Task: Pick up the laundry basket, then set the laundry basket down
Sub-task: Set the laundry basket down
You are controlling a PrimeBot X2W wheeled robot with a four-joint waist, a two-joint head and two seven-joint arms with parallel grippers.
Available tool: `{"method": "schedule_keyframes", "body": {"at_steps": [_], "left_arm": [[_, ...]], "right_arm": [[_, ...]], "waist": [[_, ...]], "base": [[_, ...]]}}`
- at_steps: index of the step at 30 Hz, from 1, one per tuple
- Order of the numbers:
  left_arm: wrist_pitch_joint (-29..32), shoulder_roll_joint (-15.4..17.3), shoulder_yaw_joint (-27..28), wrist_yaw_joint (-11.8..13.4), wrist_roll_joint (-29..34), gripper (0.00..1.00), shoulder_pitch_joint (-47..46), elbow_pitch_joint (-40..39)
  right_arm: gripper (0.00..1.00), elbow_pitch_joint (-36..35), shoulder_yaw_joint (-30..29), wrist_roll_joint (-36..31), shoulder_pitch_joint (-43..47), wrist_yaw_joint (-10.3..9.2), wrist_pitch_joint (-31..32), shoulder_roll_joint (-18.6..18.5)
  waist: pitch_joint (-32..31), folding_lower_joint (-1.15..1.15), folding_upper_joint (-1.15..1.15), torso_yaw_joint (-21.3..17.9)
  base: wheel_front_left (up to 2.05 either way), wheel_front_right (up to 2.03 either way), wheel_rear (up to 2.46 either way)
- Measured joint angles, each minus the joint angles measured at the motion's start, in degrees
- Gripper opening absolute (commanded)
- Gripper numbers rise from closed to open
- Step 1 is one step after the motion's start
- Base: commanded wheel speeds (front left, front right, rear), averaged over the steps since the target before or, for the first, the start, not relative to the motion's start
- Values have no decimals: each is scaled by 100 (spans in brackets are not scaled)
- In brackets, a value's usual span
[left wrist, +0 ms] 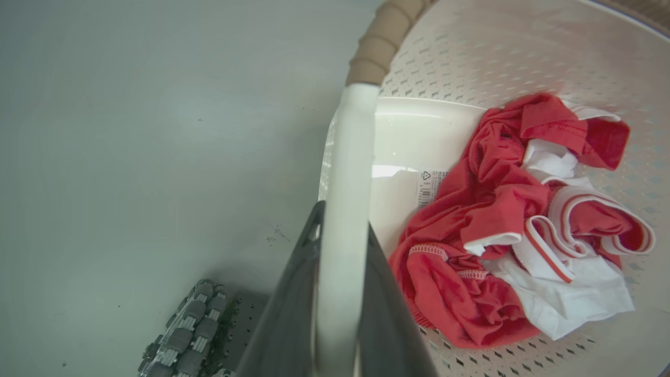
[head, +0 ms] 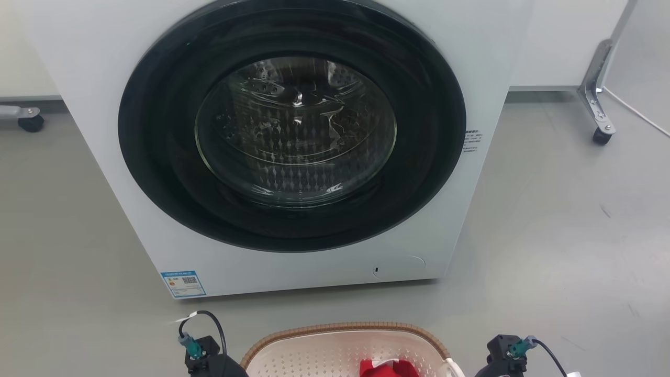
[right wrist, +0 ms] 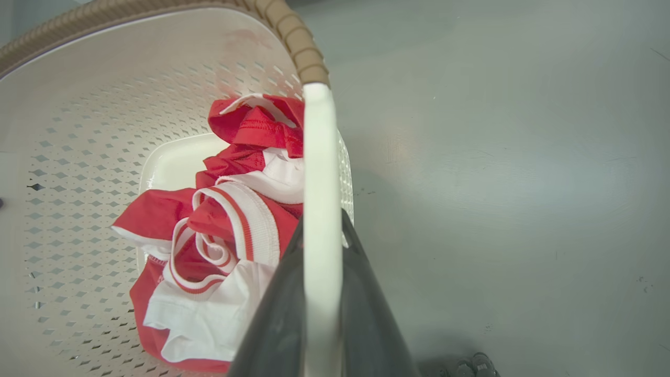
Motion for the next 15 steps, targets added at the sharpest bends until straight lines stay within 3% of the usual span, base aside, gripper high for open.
{"method": "schedule_keyframes", "body": {"at_steps": [15], "left_arm": [[-512,5,-76,-2,-7,0,-236,-162]], "right_arm": [[0,-32,-56,110,-275,0,-268,-65]], "waist": [[552,1,0,6]], "base": [[0,0,0]]}}
